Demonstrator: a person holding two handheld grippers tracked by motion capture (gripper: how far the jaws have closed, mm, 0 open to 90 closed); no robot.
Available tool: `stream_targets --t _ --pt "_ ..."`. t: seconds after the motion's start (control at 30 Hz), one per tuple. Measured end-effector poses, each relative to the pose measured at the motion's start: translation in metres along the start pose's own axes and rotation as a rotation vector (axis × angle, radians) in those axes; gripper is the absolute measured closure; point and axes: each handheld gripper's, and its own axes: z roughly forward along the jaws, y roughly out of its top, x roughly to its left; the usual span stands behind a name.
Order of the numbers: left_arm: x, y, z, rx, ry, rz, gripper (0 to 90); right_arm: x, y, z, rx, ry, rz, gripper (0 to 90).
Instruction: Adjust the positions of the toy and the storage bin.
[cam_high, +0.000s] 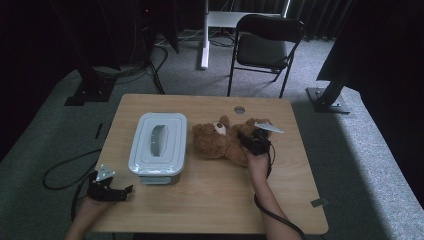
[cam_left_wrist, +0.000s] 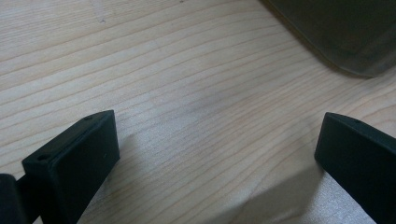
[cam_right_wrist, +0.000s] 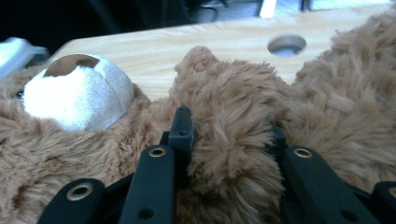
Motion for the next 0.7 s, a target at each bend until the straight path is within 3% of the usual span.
stream_targets --t 0.07,0.1,0.17,0.33,0.43,0.57,0.7 --pt "0.000 0.000 0.000 0.000 0.000 0.000 0.5 0.003 -0.007 0.006 0.012 -0.012 0.010 65.7" --pt "0.000 0.000 0.000 0.000 0.000 0.000 0.5 0.010 -0.014 0.013 0.025 0.014 -0.015 62.2" --pt "0.000 0.000 0.000 0.000 0.000 0.000 0.5 0.018 -0.014 0.009 0.016 -0.004 -0.051 56.4" --pt "0.000 0.000 0.000 0.000 0.000 0.000 0.5 0.010 -0.003 -0.006 0.033 0.025 -0.065 40.9" --pt "0.000 0.000 0.000 0.000 0.000 0.000 0.5 -0.004 0.007 -0.024 0.016 0.061 -0.042 39.3" --pt "0.000 0.000 0.000 0.000 0.000 0.000 0.5 -0.032 0.018 -0.046 0.002 0.033 -0.024 32.3" --pt "0.000 0.000 0.000 -0.001 0.000 -0.001 0.5 -0.065 0.018 -0.054 0.054 0.039 0.014 25.4"
